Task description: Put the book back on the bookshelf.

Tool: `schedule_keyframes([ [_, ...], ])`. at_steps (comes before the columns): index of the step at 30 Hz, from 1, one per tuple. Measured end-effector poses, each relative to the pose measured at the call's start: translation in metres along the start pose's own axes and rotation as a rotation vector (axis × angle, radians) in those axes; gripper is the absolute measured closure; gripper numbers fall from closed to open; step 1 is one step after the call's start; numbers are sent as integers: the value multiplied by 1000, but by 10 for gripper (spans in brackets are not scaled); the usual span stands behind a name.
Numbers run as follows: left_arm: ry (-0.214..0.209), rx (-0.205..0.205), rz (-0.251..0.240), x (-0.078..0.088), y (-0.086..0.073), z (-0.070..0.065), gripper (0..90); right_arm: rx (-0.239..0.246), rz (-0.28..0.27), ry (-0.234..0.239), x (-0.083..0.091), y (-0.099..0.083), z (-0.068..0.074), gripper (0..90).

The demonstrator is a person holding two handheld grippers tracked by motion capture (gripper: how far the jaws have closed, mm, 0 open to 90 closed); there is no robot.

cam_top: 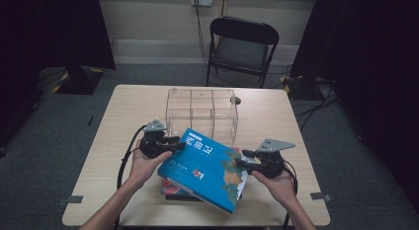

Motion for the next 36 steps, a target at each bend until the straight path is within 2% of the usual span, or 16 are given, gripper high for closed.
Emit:
schedule_keyframes([
  [1, -21, 7, 4, 5, -4, -2, 594, 12, -3, 6, -1, 2, 0, 536],
  [4, -20, 3, 7, 13, -10, -4, 567, 16, -3, 13, -6, 8, -1, 515],
  [5, -25, 2, 2, 21, -15, -5, 540, 22, -9, 32, -11, 13, 0, 532],
  [9, -30, 4, 0, 35, -24, -9, 507, 31, 3, 44, -18, 16, 2, 575],
  [10, -44, -2, -9, 45, -30, -13, 495, 25, 14, 46, -23, 15, 2, 588],
  [14, -46, 15, -10, 53, -37, -16, 462, -4, 4, 60, -24, 14, 0, 604],
  [17, -29, 11, 10, 61, -42, -20, 406, -16, -1, 58, -24, 13, 0, 602],
  [18, -36, -23, 6, 67, -47, -24, 406, -22, -8, 57, -25, 13, 0, 602],
  [20, -44, -11, -2, 71, -50, -26, 405, -23, -9, 58, -25, 12, -1, 601],
  [22, -49, -12, -1, 72, -52, -27, 390, -29, -10, 62, -25, 12, -1, 601],
  [24, -53, -50, 55, 70, -64, -32, 375, -31, -12, 62, -25, 12, -1, 601],
  [27, -49, -66, 66, 69, -70, -35, 400, -36, -14, 59, -25, 11, -1, 605],
  [31, -30, -113, 105, 65, -78, -36, 400, -41, -11, 54, -25, 11, 0, 606],
  [33, -25, -110, 109, 64, -80, -35, 402, -31, -4, 44, -24, 11, 1, 605],
  [34, -25, -94, 102, 64, -80, -34, 402, -29, -2, 42, -24, 11, 1, 606],
  [36, -19, -88, 96, 63, -79, -33, 414, -41, -1, 54, -22, 9, 1, 607],
])
Point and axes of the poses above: each handheld gripper's, and its own axes: x roughly backward along the jaws, y roughly out of its top, z roughly to its left, the point moved 8 cm from there along -x, roughly forward along the jaws, and after that the axes turned 4 degrees about -z, right-handed, at the moved point
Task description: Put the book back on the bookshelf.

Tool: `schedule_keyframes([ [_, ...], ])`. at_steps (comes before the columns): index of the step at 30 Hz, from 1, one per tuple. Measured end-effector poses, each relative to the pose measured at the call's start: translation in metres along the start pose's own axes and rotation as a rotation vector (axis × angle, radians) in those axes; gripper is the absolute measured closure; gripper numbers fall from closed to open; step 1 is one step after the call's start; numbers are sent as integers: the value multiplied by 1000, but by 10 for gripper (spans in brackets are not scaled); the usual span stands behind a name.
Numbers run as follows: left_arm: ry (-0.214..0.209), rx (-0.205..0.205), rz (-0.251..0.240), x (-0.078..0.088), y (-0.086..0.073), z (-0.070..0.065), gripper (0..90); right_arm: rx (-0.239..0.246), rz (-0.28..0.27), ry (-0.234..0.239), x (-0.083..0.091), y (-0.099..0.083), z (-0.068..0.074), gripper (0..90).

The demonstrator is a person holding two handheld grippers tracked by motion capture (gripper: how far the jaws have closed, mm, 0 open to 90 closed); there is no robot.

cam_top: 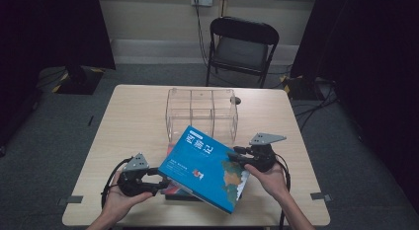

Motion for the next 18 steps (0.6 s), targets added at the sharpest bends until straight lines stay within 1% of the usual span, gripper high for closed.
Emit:
schedule_keyframes([
  [1, 17, 5, -5, -1, 1, 4, 420, 1, 7, 5, 4, -3, 2, 609],
  [2, 17, 5, -5, -1, 1, 4, 423, 1, 7, 5, 4, -3, 2, 609],
  [4, 35, 9, -14, -3, 4, 9, 430, 7, 10, 2, 11, -7, 6, 609],
  [9, 68, 14, -19, -10, 11, 18, 437, -4, 8, 9, 24, -16, 15, 611],
  [10, 69, 9, -19, -11, 12, 20, 448, -10, 5, 12, 27, -18, 16, 611],
  [11, 66, 5, -19, -12, 14, 21, 485, -17, 4, 22, 30, -20, 18, 613],
  [12, 66, 5, -19, -12, 14, 21, 500, -17, 4, 22, 30, -20, 18, 613],
  [13, 86, 10, -26, -16, 17, 24, 498, -27, 5, 34, 36, -24, 23, 619],
  [14, 86, 10, -26, -16, 17, 24, 497, -27, 5, 34, 36, -24, 23, 619],
  [15, 86, 15, -25, -20, 20, 29, 495, -23, 7, 36, 40, -27, 27, 622],
  [16, 86, 15, -25, -20, 20, 29, 495, -23, 10, 39, 42, -28, 30, 624],
  [17, 95, 22, -25, -25, 24, 31, 495, -23, 10, 39, 42, -28, 30, 624],
  [18, 103, 13, -19, -27, 26, 33, 493, -17, 18, 46, 46, -30, 35, 630],
])
Point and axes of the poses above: each handheld gripper's, and its own axes: x roughly backward along the jaws, y roughly out of its top, z roughly to its left, the point moved 8 cm from there along -x, roughly forward along the jaws, and after that the axes turned 4 degrees about -z, right-handed, at the moved point
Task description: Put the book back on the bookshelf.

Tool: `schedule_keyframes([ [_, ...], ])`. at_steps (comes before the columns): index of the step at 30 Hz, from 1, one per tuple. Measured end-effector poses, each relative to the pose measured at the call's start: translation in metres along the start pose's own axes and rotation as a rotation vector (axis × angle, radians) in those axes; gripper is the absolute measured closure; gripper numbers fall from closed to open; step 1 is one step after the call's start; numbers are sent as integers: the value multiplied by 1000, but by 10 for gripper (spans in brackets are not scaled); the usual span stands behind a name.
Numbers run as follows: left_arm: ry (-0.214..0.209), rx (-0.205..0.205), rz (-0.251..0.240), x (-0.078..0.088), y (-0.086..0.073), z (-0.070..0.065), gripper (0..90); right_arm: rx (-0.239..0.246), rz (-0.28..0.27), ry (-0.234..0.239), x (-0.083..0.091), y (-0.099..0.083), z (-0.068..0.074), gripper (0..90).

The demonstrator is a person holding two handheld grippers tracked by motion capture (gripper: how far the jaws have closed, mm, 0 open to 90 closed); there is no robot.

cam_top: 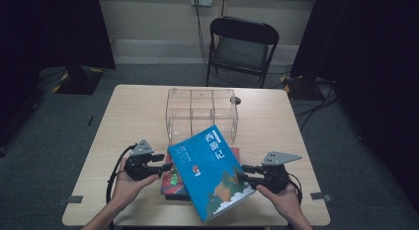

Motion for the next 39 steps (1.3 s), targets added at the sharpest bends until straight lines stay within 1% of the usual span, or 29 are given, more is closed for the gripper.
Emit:
schedule_keyframes([
  [2, 6, 0, 1, -4, 4, 3, 490, 4, 12, 7, 3, -1, 2, 636],
  [4, 3, 16, -5, -8, 6, 5, 482, 15, 17, 11, 2, 1, 2, 621],
  [5, 1, 32, -6, -9, 6, 5, 480, 28, 12, 5, 1, 4, 0, 571],
  [6, 2, 36, -5, -10, 6, 5, 478, 28, -2, -11, -2, 8, -4, 526],
  [7, 2, 33, -4, -10, 6, 5, 477, 19, -13, -13, -6, 13, -7, 510],
  [9, 10, 31, -4, -10, 6, 6, 465, 20, -35, 2, -17, 24, -13, 485],
  [11, 14, 38, -9, -11, 7, 6, 461, 29, -38, -19, -29, 33, -21, 475],
  [12, 21, 34, -6, -12, 7, 9, 461, 24, -46, -16, -35, 37, -25, 474],
  [13, 19, 43, -5, -12, 6, 10, 460, 14, -51, -6, -39, 39, -27, 474],
  [14, 20, 50, -6, -13, 6, 11, 460, 10, -47, -12, -44, 39, -30, 474],
  [16, 34, 47, 1, -14, 6, 13, 461, -6, -31, -6, -50, 36, -31, 469],
  [17, 41, 47, -1, -15, 6, 14, 463, -13, -35, -9, -52, 34, -30, 467],
  [19, 41, 48, 2, -16, 6, 16, 464, -19, -39, -18, -50, 32, -29, 481],
  [20, 24, 54, -2, -18, 6, 16, 471, -26, -37, -18, -49, 31, -29, 486],
  [23, 10, 65, 9, -22, 4, 15, 501, -40, -42, -20, -44, 26, -26, 495],
  [24, 18, 52, 27, -24, 1, 14, 498, -44, -43, -16, -41, 24, -24, 508],
  [25, 25, 57, 14, -24, 1, 12, 482, -44, -44, -14, -38, 22, -23, 523],
  [27, 23, 60, 17, -23, 0, 12, 475, -41, -46, -9, -34, 19, -20, 534],
  [28, 11, 68, 16, -23, -1, 11, 469, -43, -49, -6, -33, 18, -19, 534],
  [29, 11, 65, 9, -23, -1, 11, 467, -45, -51, -1, -32, 17, -19, 534],
  [30, 7, 61, 13, -22, -1, 11, 464, -48, -53, 1, -31, 16, -19, 534],
  [31, 5, 68, 9, -23, -2, 11, 463, -49, -54, -1, -31, 16, -19, 534],
  [32, 5, 72, 3, -23, -2, 11, 462, -38, -52, -3, -31, 17, -18, 532],
  [34, -12, 75, -8, -23, -2, 12, 457, -28, -48, 4, -32, 18, -19, 516],
  [35, -18, 80, -5, -23, -3, 12, 452, -27, -51, 4, -33, 19, -20, 486],
  [37, -14, 81, -2, -23, -3, 12, 451, -26, -61, 0, -39, 20, -21, 419],
  [39, -8, 83, -8, -23, -3, 11, 453, -45, -62, 0, -43, 21, -21, 409],
])
Point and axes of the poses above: each handheld gripper's, and its own axes: x roughly backward along the jaws, y roughly out of its top, z roughly to its left, the point moved 8 cm from there along -x, roughly forward along the jaws, and after that the axes turned 4 degrees about -z, right-handed, at the moved point
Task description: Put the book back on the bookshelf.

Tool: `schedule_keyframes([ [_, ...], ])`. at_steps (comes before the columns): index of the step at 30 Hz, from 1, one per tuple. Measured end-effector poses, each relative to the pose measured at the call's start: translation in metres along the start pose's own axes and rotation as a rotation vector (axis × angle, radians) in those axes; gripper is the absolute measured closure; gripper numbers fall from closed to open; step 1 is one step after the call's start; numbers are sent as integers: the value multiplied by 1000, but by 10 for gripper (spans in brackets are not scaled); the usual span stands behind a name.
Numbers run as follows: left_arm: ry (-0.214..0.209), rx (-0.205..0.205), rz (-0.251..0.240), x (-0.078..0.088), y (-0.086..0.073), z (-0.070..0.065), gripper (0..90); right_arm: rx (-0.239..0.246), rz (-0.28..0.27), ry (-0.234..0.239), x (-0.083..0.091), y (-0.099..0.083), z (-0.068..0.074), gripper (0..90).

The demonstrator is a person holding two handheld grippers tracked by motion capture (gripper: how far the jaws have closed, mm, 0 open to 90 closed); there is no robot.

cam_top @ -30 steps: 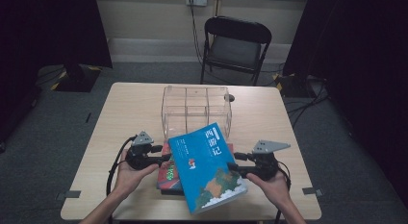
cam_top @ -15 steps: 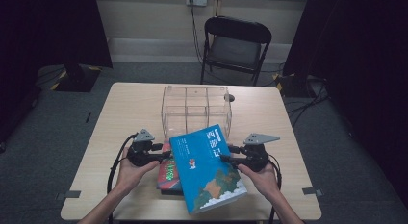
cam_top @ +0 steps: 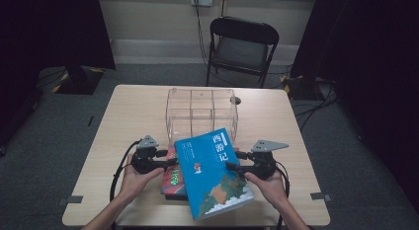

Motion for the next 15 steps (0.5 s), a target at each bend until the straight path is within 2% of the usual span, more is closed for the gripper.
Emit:
schedule_keyframes([
  [10, 4, 23, 2, 2, -3, -5, 442, 1, 11, -2, 6, -3, 2, 465],
  [12, 4, 20, 14, 4, -4, -7, 440, -3, 8, 2, 8, -4, 3, 475],
  [15, -6, 40, 7, 7, -8, -10, 435, -3, 7, 4, 11, -5, 4, 484],
])
Point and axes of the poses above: each handheld gripper's, and its own axes: x roughly backward along the jaws, y roughly out of its top, z roughly to its left, the point moved 8 cm from there along -x, roughly forward along the jaws, and after that the axes turned 4 degrees about -z, right-handed, at the moved point
